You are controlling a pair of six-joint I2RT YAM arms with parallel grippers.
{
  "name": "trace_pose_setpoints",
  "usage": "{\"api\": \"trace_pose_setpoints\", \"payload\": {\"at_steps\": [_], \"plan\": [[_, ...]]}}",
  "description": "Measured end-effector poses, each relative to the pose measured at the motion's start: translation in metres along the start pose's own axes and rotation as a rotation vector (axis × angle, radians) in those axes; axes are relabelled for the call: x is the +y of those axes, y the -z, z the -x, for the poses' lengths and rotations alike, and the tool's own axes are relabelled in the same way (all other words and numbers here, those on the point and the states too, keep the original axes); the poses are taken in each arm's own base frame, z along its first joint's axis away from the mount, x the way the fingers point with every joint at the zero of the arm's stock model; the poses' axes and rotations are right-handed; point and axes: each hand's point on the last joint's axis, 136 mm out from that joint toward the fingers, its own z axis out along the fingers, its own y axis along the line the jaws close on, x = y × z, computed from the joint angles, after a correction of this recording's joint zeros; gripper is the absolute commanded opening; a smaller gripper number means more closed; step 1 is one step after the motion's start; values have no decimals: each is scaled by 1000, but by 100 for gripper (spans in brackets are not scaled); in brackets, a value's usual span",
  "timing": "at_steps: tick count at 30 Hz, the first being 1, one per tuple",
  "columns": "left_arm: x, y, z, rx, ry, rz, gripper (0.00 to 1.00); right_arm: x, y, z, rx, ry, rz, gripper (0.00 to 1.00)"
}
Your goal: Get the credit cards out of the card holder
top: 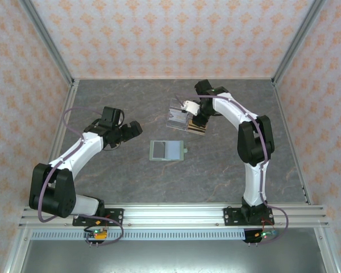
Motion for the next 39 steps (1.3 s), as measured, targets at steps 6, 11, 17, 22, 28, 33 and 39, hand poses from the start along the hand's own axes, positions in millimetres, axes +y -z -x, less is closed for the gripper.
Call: {"api": "trace_pose_setpoints", "payload": {"at_steps": [6,11,17,22,28,33,39], "plan": [[-1,0,0,3,0,-3,100,-4,0,0,3,-4,-18,18],[-2,0,-1,8,0,-10,100,-8,0,1,3,-12,-39,14],[-2,0,-3,14,1,-13,100,-8,0,2,-2,-51,-44,24],[2,-3,-7,23,3,-5,100,-6,14,8,-55,-148,-72,38],[8,-5,-14,38,6,7,100,3,56,23,-206,-380,-145,43],[10,-4,-17,39,6,8,100,29,68,43,-337,-592,-123,44],[11,0,-18,32,5,3,100,78,41,72,-313,-767,7,46]]}}
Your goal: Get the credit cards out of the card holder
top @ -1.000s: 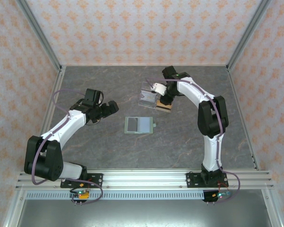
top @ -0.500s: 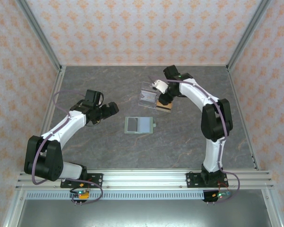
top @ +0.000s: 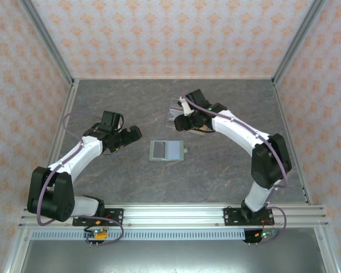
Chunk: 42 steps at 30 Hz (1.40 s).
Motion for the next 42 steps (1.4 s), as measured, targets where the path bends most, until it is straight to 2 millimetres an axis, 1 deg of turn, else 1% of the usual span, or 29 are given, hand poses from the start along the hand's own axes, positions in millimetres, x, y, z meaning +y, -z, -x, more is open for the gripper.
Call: {"api": "trace_pose_setpoints", "payload": {"at_steps": [4,8,10,13,20,24,26,28,29,31,34,37,42], "plan": [[3,-1,-4,6,1,4,100,23,-35,-24,88,-92,20,46],[5,-2,-7,13,3,9,100,36,-70,-51,178,-122,0,47],[6,-3,-8,18,3,8,100,41,-83,-57,200,-121,-23,47],[5,-3,-10,27,5,-1,100,45,-93,-60,209,-118,-55,47],[-4,-3,-12,46,4,-49,95,37,-101,-56,214,-116,-121,46],[-10,-7,-14,63,7,-77,91,32,-105,-62,237,-116,-146,46],[-13,-10,-17,79,9,-87,89,29,-107,-66,248,-116,-157,46],[-17,-14,-22,97,6,-96,86,29,-108,-65,250,-115,-160,45],[-19,-16,-24,107,5,-101,84,29,-107,-64,249,-115,-163,43],[-23,-20,-30,129,-4,-108,73,27,-108,-65,253,-110,-173,39],[-30,-27,-39,158,-16,-121,61,25,-109,-65,255,-104,-185,36],[-36,-35,-49,188,-31,-126,50,23,-109,-66,257,-101,-193,32],[-44,-48,-63,234,-43,-135,42,22,-110,-66,255,-99,-201,29]]}}
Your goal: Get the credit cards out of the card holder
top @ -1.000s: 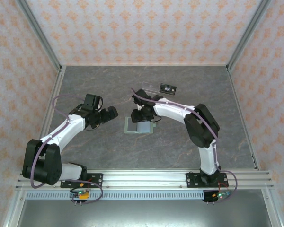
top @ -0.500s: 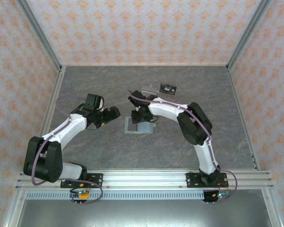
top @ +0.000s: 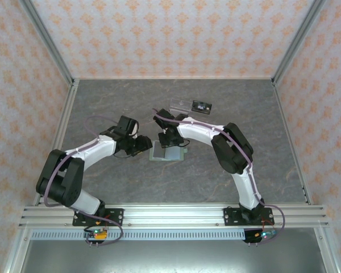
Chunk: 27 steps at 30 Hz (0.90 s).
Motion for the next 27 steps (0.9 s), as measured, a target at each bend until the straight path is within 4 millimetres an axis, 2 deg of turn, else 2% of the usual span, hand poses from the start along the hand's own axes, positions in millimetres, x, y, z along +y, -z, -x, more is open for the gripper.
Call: {"api": "trace_pose_setpoints", "payload": {"at_steps": [7,27], "plan": [[-4,-21,-8,56,1,-9,31,-1,0,0,-1,3,-4,26],[-7,-38,-11,100,7,-31,26,-1,-1,0,-2,3,-6,26]]}}
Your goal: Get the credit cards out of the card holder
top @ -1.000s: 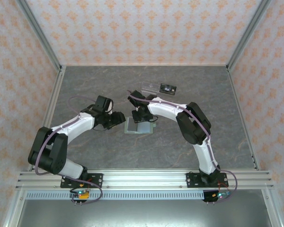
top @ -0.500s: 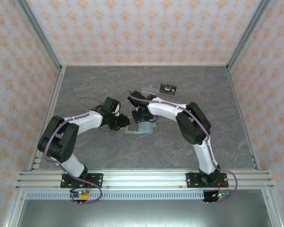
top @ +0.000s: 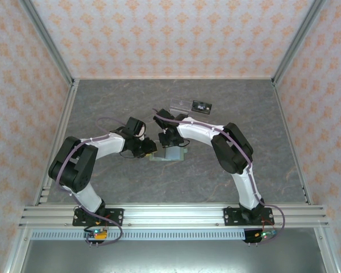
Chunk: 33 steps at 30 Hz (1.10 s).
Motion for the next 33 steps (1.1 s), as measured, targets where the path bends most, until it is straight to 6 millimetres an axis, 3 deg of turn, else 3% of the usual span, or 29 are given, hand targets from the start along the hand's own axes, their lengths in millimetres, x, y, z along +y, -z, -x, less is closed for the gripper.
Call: {"api": "trace_pose_setpoints", "payload": {"at_steps": [11,19,33], "plan": [[-1,0,0,1,2,-3,25,0,0,0,0,0,-1,26],[-12,11,2,-22,-17,-34,28,0,-1,0,0,0,0,26],[-22,11,-1,1,-16,-90,31,0,-1,-1,-1,-1,1,26]]}}
